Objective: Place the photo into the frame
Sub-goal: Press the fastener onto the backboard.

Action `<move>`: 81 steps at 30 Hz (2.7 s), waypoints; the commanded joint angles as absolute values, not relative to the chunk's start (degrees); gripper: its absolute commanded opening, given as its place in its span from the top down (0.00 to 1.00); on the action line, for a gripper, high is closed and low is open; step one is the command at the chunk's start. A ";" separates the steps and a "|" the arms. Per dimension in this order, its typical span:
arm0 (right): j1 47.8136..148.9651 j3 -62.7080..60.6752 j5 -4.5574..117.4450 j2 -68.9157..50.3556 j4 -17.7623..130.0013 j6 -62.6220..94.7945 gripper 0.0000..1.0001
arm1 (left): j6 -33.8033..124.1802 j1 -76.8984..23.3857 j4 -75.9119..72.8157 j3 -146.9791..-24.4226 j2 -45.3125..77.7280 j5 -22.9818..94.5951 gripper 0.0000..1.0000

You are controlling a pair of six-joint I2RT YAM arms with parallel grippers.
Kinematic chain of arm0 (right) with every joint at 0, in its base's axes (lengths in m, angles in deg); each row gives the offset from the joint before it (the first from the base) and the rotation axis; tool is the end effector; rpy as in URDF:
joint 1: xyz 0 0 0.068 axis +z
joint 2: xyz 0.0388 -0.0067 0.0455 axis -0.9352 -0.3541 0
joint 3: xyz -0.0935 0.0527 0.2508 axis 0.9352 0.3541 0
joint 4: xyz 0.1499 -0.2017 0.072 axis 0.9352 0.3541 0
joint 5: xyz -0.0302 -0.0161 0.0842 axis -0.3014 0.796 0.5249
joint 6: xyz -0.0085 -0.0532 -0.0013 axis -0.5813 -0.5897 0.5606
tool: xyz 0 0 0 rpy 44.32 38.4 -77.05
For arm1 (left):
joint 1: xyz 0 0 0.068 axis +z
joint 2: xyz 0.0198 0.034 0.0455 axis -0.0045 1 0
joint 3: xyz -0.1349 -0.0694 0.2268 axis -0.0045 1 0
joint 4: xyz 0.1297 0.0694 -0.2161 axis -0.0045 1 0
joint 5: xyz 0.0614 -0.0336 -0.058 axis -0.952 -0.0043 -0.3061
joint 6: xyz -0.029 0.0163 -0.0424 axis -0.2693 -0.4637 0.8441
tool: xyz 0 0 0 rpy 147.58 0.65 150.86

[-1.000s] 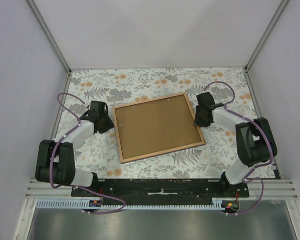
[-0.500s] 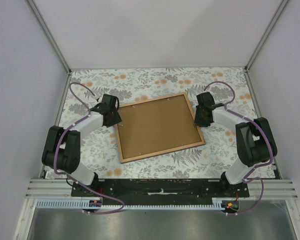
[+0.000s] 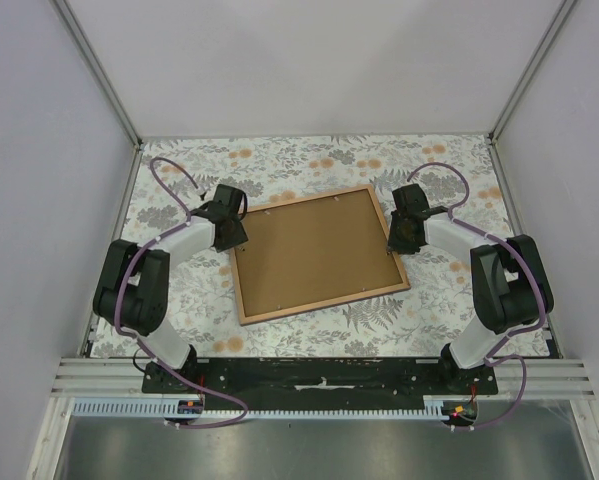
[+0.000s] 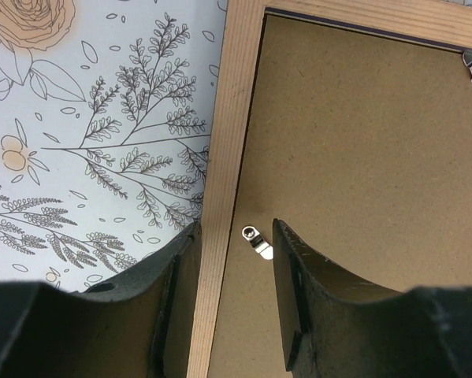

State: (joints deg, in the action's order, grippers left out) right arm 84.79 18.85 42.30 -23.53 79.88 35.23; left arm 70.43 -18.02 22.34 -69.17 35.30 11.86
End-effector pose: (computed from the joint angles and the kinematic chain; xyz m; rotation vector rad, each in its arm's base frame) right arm 0.3092 0.0817 0.1684 0.2783 2.6612 0.0773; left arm 0.3097 -0.0891 0.1755 -0.5159 2.5140 0.0060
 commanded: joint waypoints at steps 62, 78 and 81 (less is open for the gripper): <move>84.91 16.08 42.30 -24.44 79.17 36.25 1.00 | 60.15 -18.80 23.49 -63.01 30.89 24.56 0.51; 84.91 16.26 42.39 -24.35 79.08 36.17 1.00 | 60.06 -17.84 23.94 -62.22 33.17 22.80 0.81; 84.91 16.35 42.39 -24.18 79.17 36.08 1.00 | 60.50 -17.66 23.32 -62.40 33.88 22.54 0.85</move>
State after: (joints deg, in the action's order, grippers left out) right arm 84.68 18.26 42.26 -23.88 80.47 34.75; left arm 61.23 -17.08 22.49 -63.57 31.80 19.12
